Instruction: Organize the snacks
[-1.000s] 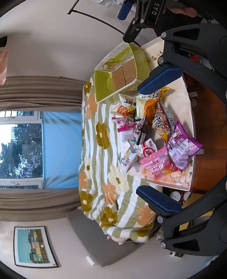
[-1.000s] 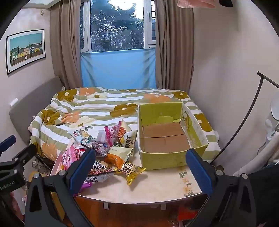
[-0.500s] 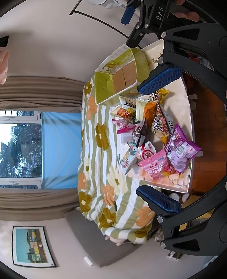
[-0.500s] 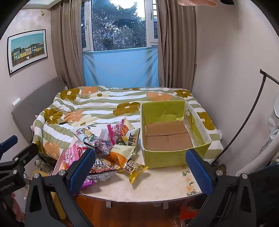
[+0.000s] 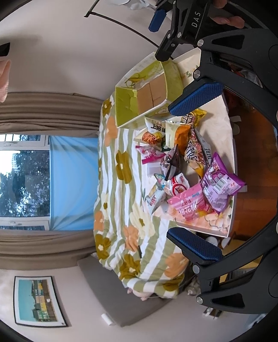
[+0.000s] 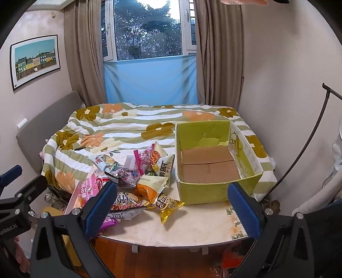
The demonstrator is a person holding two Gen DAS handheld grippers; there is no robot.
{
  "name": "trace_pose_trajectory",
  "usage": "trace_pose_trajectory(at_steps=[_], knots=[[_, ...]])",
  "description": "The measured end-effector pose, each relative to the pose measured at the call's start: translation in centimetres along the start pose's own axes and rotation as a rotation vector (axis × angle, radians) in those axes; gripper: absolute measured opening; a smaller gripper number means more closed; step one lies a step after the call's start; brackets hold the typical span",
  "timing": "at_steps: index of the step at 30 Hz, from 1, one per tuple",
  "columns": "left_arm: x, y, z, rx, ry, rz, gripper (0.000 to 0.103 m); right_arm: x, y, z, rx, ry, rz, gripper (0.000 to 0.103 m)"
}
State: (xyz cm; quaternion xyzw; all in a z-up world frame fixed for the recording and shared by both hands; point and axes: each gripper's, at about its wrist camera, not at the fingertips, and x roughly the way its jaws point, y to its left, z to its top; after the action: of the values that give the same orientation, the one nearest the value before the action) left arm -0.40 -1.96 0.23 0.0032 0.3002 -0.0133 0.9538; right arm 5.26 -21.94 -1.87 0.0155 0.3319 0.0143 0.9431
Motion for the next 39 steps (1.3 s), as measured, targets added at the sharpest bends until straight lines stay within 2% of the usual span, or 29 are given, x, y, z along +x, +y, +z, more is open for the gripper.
trace_pose_trajectory(at_steps=[39], knots=[[2.1, -0.4, 0.1, 0.002, 0.023, 0.001, 0.103, 1.2, -0.2, 0.4, 0.0, 0.014, 0.0, 0.103]])
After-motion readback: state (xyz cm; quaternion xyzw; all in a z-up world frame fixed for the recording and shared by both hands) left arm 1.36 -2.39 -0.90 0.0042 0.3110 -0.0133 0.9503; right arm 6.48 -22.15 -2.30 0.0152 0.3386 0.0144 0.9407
